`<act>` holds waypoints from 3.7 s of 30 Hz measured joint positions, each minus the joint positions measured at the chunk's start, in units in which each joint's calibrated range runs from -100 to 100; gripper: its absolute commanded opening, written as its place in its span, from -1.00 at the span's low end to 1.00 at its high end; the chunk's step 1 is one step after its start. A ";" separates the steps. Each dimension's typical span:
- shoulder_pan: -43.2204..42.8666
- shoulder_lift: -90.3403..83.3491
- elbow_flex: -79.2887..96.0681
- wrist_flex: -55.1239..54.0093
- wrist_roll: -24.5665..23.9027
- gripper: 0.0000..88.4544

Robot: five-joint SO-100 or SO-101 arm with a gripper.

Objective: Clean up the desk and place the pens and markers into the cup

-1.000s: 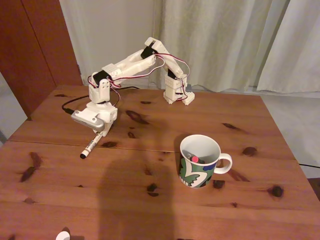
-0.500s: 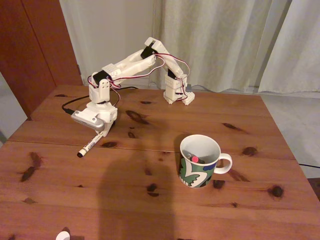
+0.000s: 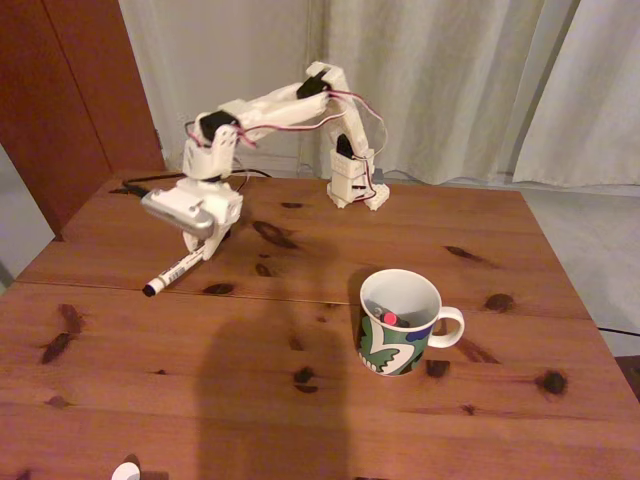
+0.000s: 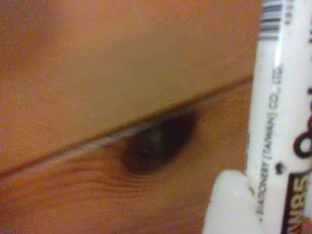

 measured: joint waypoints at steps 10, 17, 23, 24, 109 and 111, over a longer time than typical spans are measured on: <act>-16.57 -22.29 9.85 -3.98 -10.06 -0.98; -28.75 -31.27 17.66 -13.69 -15.14 -0.98; -35.06 -32.12 25.14 -25.22 -16.61 -0.98; -35.79 -32.12 26.50 -27.37 -16.65 -0.98; -34.18 -97.12 99.02 -2.07 -12.26 -0.98; -34.03 -101.02 104.03 -1.58 -10.55 -0.98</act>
